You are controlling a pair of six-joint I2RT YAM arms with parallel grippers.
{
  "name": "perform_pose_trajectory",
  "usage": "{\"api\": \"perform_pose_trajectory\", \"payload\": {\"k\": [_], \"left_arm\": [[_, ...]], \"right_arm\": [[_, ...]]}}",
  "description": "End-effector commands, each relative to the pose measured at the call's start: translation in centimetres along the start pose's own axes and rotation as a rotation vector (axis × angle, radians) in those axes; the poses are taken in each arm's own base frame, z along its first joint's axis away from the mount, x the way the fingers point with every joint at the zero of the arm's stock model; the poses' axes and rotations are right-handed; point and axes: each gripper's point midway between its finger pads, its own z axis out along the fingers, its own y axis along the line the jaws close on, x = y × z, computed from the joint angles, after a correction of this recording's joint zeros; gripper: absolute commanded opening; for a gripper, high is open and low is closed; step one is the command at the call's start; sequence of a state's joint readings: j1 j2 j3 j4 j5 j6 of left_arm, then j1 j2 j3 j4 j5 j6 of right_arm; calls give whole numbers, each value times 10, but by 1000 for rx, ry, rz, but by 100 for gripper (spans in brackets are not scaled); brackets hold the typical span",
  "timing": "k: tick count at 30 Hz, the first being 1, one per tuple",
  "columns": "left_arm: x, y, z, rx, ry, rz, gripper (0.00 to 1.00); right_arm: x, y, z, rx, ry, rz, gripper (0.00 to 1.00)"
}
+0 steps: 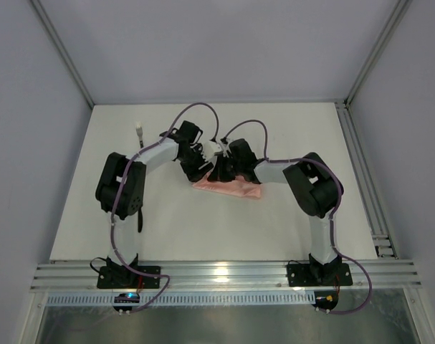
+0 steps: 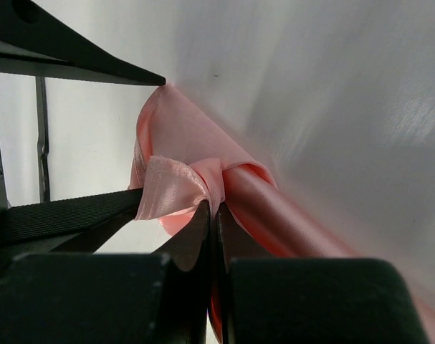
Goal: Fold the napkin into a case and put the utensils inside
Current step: Stuff the top corner of the smaller-rectangle-folded napkin into the folded napkin.
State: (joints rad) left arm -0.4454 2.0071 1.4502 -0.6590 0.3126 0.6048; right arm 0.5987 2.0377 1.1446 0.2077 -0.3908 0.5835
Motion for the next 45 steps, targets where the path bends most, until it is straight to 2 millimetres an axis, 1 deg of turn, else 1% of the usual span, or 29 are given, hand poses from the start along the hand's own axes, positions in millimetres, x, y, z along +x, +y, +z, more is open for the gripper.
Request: {"api": "perform_pose_trajectory", "payload": {"k": [1,3,5,6,9,10,12,13,18,22,23,24,26,28,29,30,31,32,33,34,35,36,38,41,43,45], "left_arm": [[6,-2,12,-7,33,-14,66],[7,-1,17,-6,37,-28,64],[5,-3,18,9,35,-41,57],[9,-5,20,23,49,-50,48],[3,-5,15,18,32,-65,36],[-7,-2,7,-3,-4,-56,34],[-12,-2,-1,-22,-32,-61,29],[-22,2,-10,-48,-71,-52,28],[-35,4,-28,-56,-154,-83,24],[-40,2,-35,-18,-202,-127,22],[-41,1,-37,-13,-210,-132,23],[-43,-3,-37,9,-218,-130,23],[-41,-5,-36,17,-213,-135,22],[-36,-3,-31,11,-191,-139,22],[-34,-3,-30,14,-184,-128,24],[-26,-8,-24,45,-151,-132,26],[-25,-9,-25,53,-137,-124,29],[-20,-10,-24,54,-105,-99,32],[-15,-16,-21,59,-68,-82,32],[-7,-15,-19,31,-32,-63,34],[-4,-13,-18,5,-17,-29,35],[-7,-11,-18,-24,-21,-1,35],[-4,-4,-16,-78,8,29,36],[-7,6,-16,-128,7,45,37],[-11,2,-13,-98,-4,64,42],[0,-9,1,-35,43,62,45]], "right_arm": [[1,2,3,-7,-7,-1,4],[3,0,4,-4,-2,6,4],[4,0,5,-9,0,15,4],[5,-1,5,-10,2,19,4],[4,1,4,-15,0,16,4],[5,1,4,-15,3,16,4],[5,1,4,-12,5,18,4],[6,-1,4,-8,9,19,4],[12,-4,5,2,25,34,4],[15,-7,7,9,39,45,4],[13,-6,7,8,36,46,4],[13,-7,8,11,37,49,4],[13,-8,9,15,42,54,4],[14,-8,10,15,42,50,4],[14,-8,8,16,39,53,4],[14,-8,8,12,33,53,4],[14,-9,7,9,35,54,4],[15,-9,7,7,39,58,4],[16,-9,7,2,37,56,4],[17,-9,7,-1,38,58,4],[15,-9,7,-4,32,60,4],[14,-8,7,-8,25,61,4],[13,-4,6,-22,23,60,4],[13,-3,6,-25,24,58,4],[14,-4,6,-24,25,61,4],[12,-4,6,-22,20,59,4]]}}
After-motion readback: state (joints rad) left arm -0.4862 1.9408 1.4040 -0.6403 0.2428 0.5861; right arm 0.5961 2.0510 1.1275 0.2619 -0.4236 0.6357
